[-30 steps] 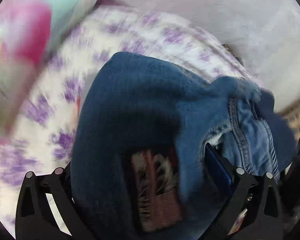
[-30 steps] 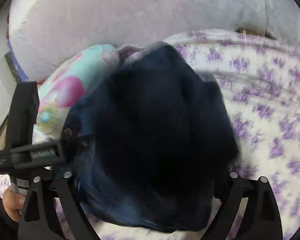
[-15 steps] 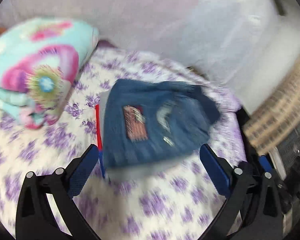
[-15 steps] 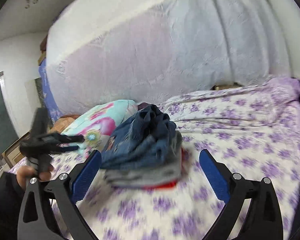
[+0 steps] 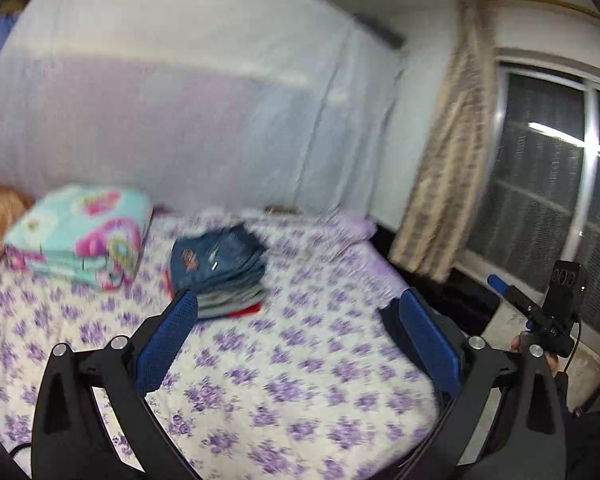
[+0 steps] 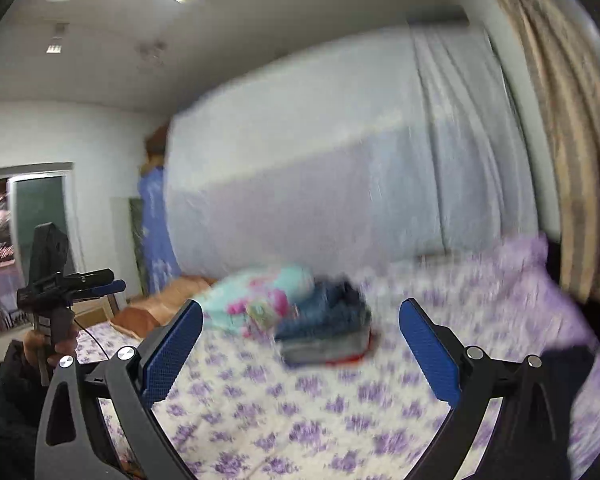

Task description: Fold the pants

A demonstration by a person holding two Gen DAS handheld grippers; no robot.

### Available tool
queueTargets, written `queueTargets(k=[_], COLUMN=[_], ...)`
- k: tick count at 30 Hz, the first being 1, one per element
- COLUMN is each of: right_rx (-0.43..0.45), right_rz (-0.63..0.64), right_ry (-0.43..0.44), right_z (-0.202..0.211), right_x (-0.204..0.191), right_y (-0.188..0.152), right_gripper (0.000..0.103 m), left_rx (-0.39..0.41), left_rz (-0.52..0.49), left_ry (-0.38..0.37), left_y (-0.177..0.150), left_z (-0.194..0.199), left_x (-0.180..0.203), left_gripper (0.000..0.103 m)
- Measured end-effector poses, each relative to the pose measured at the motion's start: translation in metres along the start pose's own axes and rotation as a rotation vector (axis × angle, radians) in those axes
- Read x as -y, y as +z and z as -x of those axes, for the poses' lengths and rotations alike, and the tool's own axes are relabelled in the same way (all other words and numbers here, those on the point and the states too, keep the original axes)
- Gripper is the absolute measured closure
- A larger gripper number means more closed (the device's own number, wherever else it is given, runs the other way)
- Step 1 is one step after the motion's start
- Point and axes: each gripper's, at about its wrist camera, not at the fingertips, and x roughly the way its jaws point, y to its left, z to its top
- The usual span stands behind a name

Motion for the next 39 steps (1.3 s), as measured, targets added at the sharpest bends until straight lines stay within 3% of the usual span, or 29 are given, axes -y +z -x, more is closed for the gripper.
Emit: queueTargets(k=[3,5,7,9,13,14,17,19,22,26,31,39], right_rx=[0.105,0.082,-0.008,-0.098,-0.234,-0.264,-0.307,-0.352,-0.283,-0.275,-0.293,-0.292], right_rz=[0.133,0.157,0.13,0.085,-0.026,-0.059,-0.072,0.026,0.128,0.093,0.04,0.03], right_ry=[-0.017,-0.015,-0.02,-0.065,-0.217,-0.246,-0.286,-0.309,-0.349,-0.331,-0.31,-0.308], right_z=[0.056,0.067,0.06,0.042,-0.002,-0.011,-0.023,-0.031,-0.029,-0.028,-0.029,-0.03], right_x=[-0.035,-0.044,-0.045,-0.04,-0.027,-0.026,-0.034,-0.052,-0.074,-0.073,-0.066,-0.065], right_y=[0.019,0.018,0.0,-0.033,-0.132,-0.16,-0.213,-0.23,-0.225,-0.224,-0.23,-0.231], right_gripper=[0.004,0.004,0.004,0.004,0.004,0.004,0.004,0.004,0.004,0.004,0.004,0.004], left_rx=[0.054,0.054,0.007,-0.034,-0.099,-0.121,-0.192,-0.255,-0.284,-0.236,-0.214,-0.25], left_rz=[-0.053,-0.069,-0.054,-0.04,-0.107,-0.102,-0.005,-0.041,-0.137,-0.086,-0.008,-0.01], left_ry=[0.018,0.057,0.101,0.176,0.461,0.5,0.516,0.552,0.664,0.653,0.711,0.709], left_y=[0.006,-0.001,-0.022,-0.049,-0.138,-0.158,-0.213,-0.235,-0.244,-0.242,-0.239,-0.24], left_z=[0.045,0.062,0.06,0.047,-0.009,-0.021,-0.045,-0.056,-0.061,-0.047,-0.04,-0.045], left_x=[0.031,0.045,0.048,0.044,0.033,0.028,0.012,0.012,0.02,0.016,0.001,-0.001], left_gripper=[0.005,0.005,0.005,0.005,0.005,0.005,0.005,0.005,0.005,0.005,0.005,0.005])
